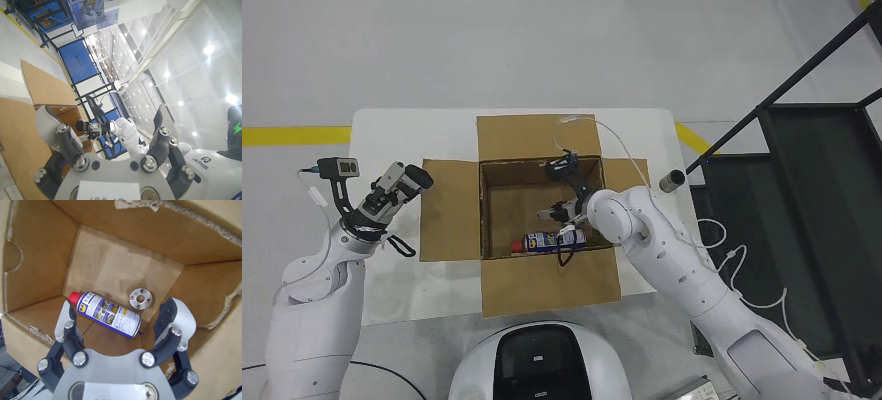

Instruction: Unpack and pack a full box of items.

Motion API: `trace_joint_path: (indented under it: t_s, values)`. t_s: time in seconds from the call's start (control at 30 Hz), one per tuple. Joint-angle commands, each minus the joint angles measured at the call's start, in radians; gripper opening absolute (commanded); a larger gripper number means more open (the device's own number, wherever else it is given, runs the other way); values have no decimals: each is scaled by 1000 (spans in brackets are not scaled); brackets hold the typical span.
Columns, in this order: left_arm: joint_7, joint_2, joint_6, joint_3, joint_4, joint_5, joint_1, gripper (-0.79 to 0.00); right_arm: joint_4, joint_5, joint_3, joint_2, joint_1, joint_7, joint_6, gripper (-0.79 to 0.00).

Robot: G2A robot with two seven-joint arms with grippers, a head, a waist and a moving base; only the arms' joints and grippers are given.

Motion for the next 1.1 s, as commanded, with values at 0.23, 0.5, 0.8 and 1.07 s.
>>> trace_joint_path:
  t_s: [0.23,0.5,0.8,1.07]
  values:
    - [0,0,0,0,0,0,0,0,176,61,-70,-38,54,-53,38,0]
    - [0,0,0,0,0,0,0,0,179,59,-72,-39,53,-55,38,0]
    - [0,0,0,0,0,0,0,0,179,59,-72,-39,53,-55,38,0]
    - [0,0,0,0,0,0,0,0,192,63,-34,-31,20,-60,33,0]
